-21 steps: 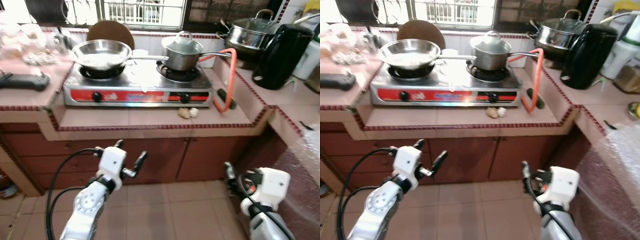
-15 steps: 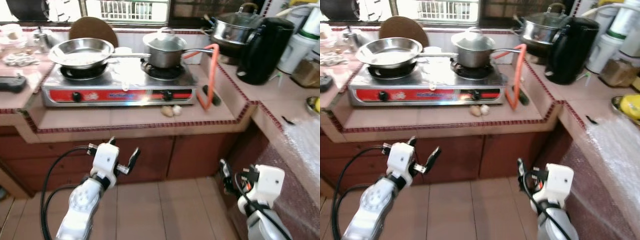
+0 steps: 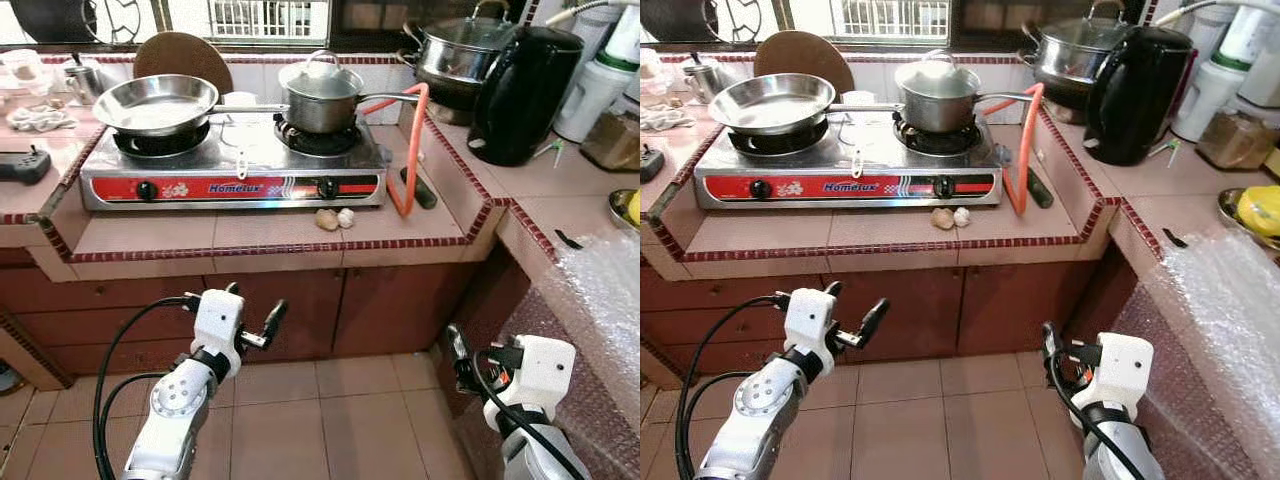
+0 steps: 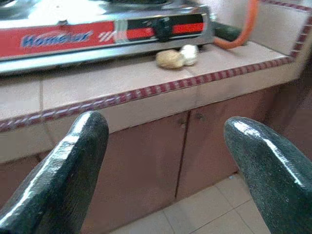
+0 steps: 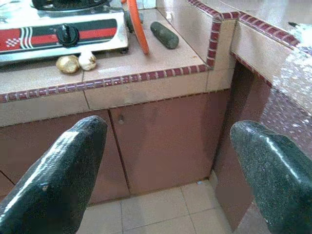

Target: Kitchen organization

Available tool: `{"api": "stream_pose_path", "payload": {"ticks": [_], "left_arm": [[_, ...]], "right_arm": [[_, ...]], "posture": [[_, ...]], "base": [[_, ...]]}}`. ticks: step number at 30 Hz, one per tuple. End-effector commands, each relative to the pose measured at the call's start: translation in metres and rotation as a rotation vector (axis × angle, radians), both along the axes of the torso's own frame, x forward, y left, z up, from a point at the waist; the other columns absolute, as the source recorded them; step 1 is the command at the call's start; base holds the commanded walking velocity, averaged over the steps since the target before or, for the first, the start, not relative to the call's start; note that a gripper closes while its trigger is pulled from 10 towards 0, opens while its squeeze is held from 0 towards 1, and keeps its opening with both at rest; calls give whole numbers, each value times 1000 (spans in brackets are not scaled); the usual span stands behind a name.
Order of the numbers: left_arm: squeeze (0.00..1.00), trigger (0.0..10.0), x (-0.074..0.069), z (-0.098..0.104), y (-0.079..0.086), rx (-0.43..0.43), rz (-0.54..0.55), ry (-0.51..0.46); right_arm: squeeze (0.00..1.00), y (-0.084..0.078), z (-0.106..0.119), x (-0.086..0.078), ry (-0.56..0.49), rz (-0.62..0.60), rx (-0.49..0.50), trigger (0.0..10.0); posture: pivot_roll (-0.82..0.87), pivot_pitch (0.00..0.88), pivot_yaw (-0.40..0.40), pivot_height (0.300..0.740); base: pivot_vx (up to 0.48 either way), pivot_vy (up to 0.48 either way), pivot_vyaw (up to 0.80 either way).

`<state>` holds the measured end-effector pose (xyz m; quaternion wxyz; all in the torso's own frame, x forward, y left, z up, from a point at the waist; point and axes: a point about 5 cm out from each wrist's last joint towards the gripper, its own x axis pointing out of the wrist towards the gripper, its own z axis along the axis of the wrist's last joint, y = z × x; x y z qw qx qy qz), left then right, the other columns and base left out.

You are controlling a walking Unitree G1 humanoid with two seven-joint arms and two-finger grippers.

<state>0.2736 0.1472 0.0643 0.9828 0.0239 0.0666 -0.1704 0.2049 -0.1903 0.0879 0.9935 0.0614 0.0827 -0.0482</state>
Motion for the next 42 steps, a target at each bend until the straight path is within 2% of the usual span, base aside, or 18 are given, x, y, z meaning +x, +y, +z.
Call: {"api": "stream_pose_path", "payload": {"ticks": [1,11,15,17,34,42], "left_arm": [[0,10000,4,4,-4,-25,3,6],[0,10000,6,7,0,-26,2,26],[0,10000,5,6,0,-55,-2,55],[0,10000,3,5,1,-23,4,48],[0,10000,4,5,1,-19,-7,53],[0,10000,3,5,1,-11,-15,59]], "right_arm": [[0,-3,3,2,-3,-19,-3,10000],[0,3,-1,1,4,-25,13,10000],[0,3,-1,-1,9,-23,12,10000],[0,1,-2,-3,17,-31,10,10000],[0,1,-1,0,13,-23,8,10000],[0,2,-3,-2,13,-23,13,10000]], "posture": [[53,0,-39,740],[61,0,-28,740],[59,0,-28,740],[60,0,-28,740],[59,0,-33,740],[60,0,-29,740]], "base": [[0,0,-550],[0,0,-787],[0,0,-788],[0,0,-788],[0,0,-788],[0,132,-150]]}}
